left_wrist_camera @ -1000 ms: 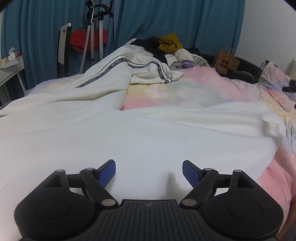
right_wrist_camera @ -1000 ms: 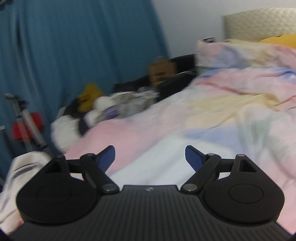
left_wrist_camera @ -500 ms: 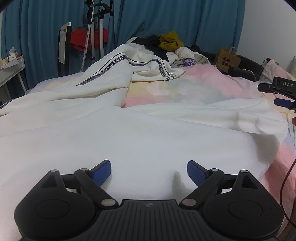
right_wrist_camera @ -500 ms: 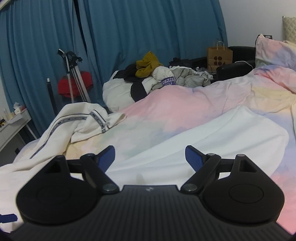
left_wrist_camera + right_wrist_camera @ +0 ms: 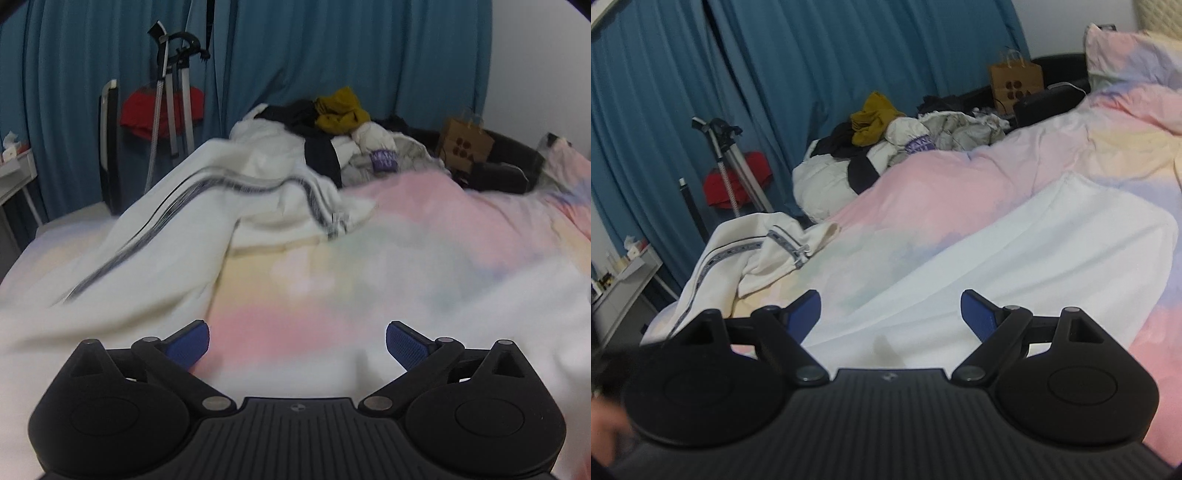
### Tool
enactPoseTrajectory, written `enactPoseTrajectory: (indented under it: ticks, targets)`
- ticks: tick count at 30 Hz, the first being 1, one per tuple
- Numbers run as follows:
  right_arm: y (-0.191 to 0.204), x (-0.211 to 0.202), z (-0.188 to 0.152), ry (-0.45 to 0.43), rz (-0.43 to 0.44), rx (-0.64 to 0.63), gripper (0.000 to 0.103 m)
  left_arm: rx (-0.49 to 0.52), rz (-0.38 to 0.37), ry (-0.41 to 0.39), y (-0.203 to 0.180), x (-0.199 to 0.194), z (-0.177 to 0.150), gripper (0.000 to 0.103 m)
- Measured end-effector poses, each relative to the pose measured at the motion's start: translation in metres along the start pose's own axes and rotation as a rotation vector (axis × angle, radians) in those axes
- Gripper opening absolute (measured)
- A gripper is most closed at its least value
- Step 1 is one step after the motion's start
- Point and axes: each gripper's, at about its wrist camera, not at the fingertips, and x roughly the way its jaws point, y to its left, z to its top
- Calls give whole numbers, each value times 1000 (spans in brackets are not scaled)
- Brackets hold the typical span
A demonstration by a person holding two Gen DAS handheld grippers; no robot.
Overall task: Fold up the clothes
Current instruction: 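Grasp the waistband edge with the left gripper and lift it up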
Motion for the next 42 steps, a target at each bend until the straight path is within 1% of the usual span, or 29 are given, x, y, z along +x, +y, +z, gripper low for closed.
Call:
enactPoseTrajectory:
  ticks: [2, 5, 6, 8, 10, 12, 13, 14, 15, 16, 17, 18, 19, 20, 23, 26, 29, 31, 33, 36, 38, 42]
  targets:
    - [-6, 7, 0, 6, -8, 23, 84, 35, -1, -11, -15, 38, 21, 103]
    - [-16, 21, 1, 14, -21, 54, 84, 141, 16, -43, -42, 91, 43, 101]
    - [-19, 26, 1, 18, -25, 63, 84, 194, 34, -34, -53, 110, 49, 100]
    - [-27, 38, 1, 31, -34, 86, 84, 277, 33, 2, -69, 141, 53, 97]
    - [-35, 47, 0, 44, -41, 113, 84, 342, 45, 8, -82, 165, 55, 95]
    - [-41, 55, -1, 55, -47, 136, 84, 354, 74, 4, -88, 187, 59, 93]
    - [-43, 59, -2, 58, -48, 141, 84, 344, 73, 1, -90, 196, 63, 79]
    - [-45, 63, -2, 61, -50, 146, 84, 339, 77, 1, -92, 203, 67, 69]
    - [-47, 66, -2, 59, -56, 149, 84, 334, 84, 1, -95, 210, 71, 52]
    - [-49, 69, -2, 60, -63, 154, 84, 357, 105, 2, -101, 214, 75, 35]
    - [-50, 71, -2, 60, -70, 158, 84, 385, 129, 1, -108, 217, 79, 25]
    - [-52, 73, -3, 61, -76, 164, 84, 397, 148, 0, -114, 216, 83, 19]
    - [-53, 74, -4, 67, -75, 176, 84, 393, 160, -7, -120, 214, 90, 17]
    - [-53, 72, -5, 70, -68, 186, 84, 385, 140, -29, -127, 203, 103, 16]
    - [-51, 63, -6, 57, -51, 192, 84, 360, 66, -104, -150, 169, 144, 14]
    - [-45, 57, -6, 33, -59, 170, 84, 335, -8, -179, -172, 135, 184, 14]
    - [-43, 57, -6, 39, -63, 169, 84, 312, -89, -254, -199, 100, 225, 14]
    - [-45, 57, -5, 39, -68, 175, 84, 295, -146, -291, -220, 85, 247, 15]
    - [-46, 57, -4, 34, -78, 176, 84, 288, -186, -304, -238, 82, 261, 15]
    - [-50, 56, -3, 29, -84, 184, 84, 281, -245, -304, -265, 91, 265, 15]
    - [-52, 55, -3, 24, -87, 187, 84, 303, -252, -282, -283, 105, 257, 15]
    - [-59, 59, -2, 18, -101, 195, 84, 297, -264, -215, -300, 137, 232, 15]
